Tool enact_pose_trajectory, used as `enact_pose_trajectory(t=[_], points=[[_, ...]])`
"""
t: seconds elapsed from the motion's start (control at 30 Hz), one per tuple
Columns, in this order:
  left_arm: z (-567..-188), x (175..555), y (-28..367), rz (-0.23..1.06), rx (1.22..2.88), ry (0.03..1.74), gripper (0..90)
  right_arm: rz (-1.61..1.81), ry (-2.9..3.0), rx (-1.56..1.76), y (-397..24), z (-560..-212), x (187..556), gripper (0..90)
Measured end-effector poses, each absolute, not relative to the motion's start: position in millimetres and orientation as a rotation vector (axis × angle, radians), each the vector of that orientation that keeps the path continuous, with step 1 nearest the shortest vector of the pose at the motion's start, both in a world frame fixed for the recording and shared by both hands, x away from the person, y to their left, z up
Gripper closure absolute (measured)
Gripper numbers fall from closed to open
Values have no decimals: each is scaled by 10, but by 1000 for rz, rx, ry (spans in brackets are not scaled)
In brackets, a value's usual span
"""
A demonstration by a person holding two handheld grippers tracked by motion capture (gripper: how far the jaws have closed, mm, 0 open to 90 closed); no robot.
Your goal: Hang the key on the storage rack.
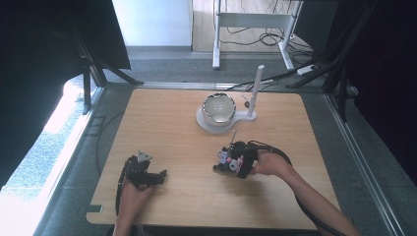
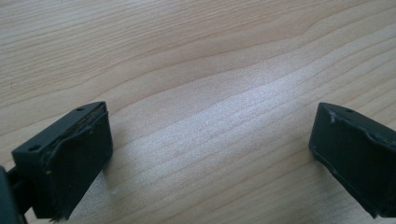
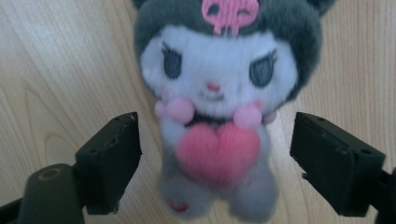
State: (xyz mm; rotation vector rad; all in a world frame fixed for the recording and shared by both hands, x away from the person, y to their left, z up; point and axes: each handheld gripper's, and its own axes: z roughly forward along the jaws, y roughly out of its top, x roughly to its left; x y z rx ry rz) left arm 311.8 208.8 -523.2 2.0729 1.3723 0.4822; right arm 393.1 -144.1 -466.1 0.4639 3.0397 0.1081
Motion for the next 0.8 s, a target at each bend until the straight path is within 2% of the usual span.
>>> enact_pose_trajectory(t=[0.2, 0.23, 0.3, 0.37, 0.43, 0.8], points=[[-5232, 3118, 2088, 482, 2073, 1372, 0, 30, 3065, 452, -1329, -4704, 3977, 250], [-5232, 3118, 2088, 482, 2073, 1372, 0, -12, 3065, 443, -1294, -4730, 3992, 293], [-5232, 3118, 2088, 482, 2073, 1372, 0, -22, 3070, 438, -1286, -4739, 3998, 310], [-5232, 3118, 2088, 482, 2073, 1372, 0, -67, 3079, 408, -1271, -4777, 4004, 398], [-5232, 3118, 2088, 482, 2073, 1372, 0, -76, 3076, 407, -1269, -4783, 4007, 430], [-5232, 3118, 2088, 482, 2073, 1372, 0, 30, 3069, 418, -1383, -4506, 4011, 454]])
